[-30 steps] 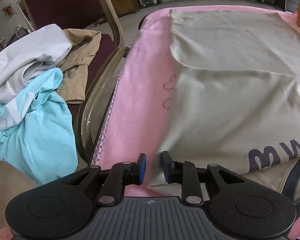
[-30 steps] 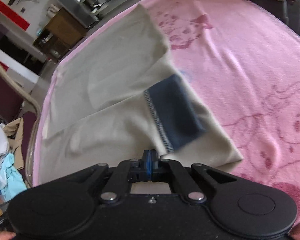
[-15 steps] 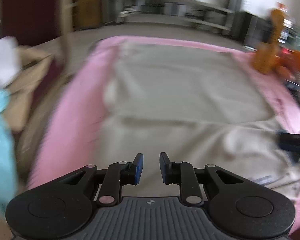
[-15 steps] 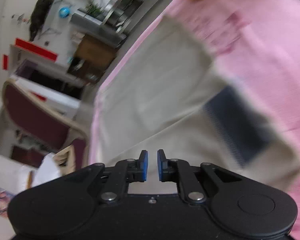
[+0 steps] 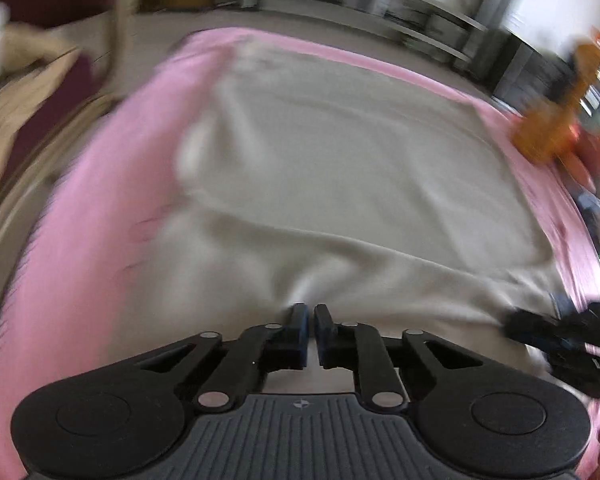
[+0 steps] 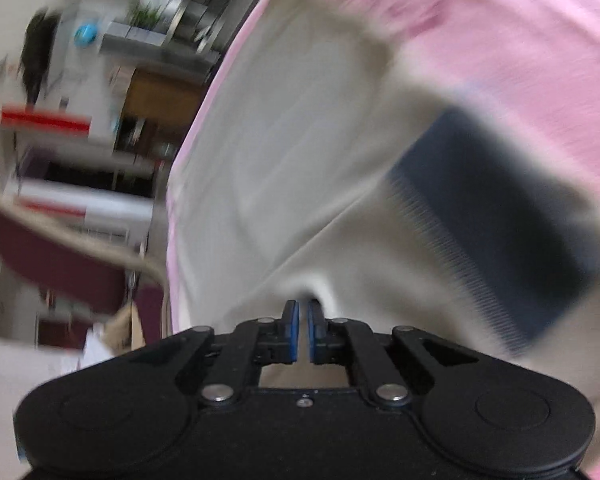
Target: Fold clothes
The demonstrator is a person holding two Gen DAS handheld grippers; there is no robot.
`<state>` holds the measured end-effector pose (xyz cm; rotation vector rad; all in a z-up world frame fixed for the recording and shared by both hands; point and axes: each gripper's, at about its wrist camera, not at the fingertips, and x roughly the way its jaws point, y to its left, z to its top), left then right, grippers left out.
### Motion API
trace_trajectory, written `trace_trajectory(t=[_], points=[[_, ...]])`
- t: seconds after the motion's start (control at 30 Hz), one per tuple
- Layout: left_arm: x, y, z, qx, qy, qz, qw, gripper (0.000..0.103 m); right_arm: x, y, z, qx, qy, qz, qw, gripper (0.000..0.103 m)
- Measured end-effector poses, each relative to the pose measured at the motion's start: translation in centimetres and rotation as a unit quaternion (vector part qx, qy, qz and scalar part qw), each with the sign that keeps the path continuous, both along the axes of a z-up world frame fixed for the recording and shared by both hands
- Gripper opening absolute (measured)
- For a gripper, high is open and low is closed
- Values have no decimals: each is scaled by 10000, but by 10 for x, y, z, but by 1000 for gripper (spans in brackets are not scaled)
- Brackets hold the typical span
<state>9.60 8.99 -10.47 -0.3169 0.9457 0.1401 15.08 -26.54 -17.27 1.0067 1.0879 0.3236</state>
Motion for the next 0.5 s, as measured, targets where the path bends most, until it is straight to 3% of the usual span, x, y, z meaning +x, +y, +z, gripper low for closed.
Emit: trace_trajectory(t=[0.17, 0.3, 0.5], points=[[-26, 38, 5, 34, -35, 816, 9967, 12, -22, -58, 8, -343, -135, -1154, 9926, 7], [-37, 50, 7, 932, 166, 1350, 9863, 12, -41, -81, 13, -1117, -215, -1750, 9780, 13], [-68, 38, 25, 798, 5, 1008, 9917, 13, -63, -71, 38, -945, -278, -1248, 9873, 17]])
